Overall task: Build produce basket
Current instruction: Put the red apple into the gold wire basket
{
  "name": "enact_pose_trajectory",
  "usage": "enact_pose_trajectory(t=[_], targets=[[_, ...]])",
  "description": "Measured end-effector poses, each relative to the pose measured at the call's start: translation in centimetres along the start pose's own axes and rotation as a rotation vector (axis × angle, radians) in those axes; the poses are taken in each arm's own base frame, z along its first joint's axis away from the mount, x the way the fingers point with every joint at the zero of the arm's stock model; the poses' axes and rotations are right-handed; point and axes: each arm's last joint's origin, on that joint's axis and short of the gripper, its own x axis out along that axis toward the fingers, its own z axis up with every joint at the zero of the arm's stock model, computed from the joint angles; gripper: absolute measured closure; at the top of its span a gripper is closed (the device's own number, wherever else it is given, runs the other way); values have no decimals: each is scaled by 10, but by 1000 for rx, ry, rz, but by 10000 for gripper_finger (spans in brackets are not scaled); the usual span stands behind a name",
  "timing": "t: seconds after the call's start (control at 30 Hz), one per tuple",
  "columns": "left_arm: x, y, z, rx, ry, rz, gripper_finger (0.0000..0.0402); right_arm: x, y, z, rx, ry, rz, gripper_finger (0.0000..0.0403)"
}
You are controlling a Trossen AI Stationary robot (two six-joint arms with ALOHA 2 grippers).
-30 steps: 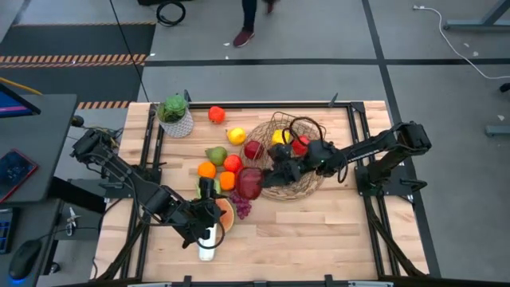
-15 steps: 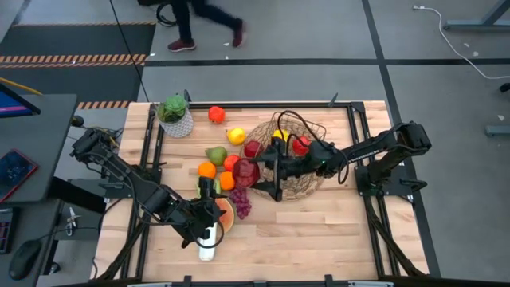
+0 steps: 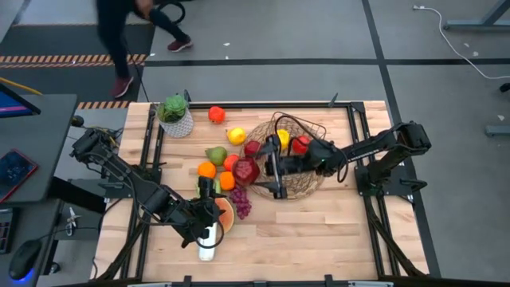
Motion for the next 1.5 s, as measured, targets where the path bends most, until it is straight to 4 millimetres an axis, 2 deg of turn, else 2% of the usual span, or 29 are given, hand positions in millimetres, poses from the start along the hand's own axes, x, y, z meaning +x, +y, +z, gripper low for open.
enact_pose_trajectory(t=[0.67, 1.1, 1.3, 1.5], targets=[[0, 0, 0, -3, 0, 0, 170, -4, 24, 6, 44, -16, 65, 46], [0, 0, 0, -3, 0, 0, 170, -4, 24, 6, 27, -18, 67, 46], [0, 0, 0, -3, 0, 0, 170, -4, 24, 6, -63, -21, 66, 46], [0, 0, 0, -3, 1, 0, 170, -4, 24, 7, -342, -32, 62, 46]])
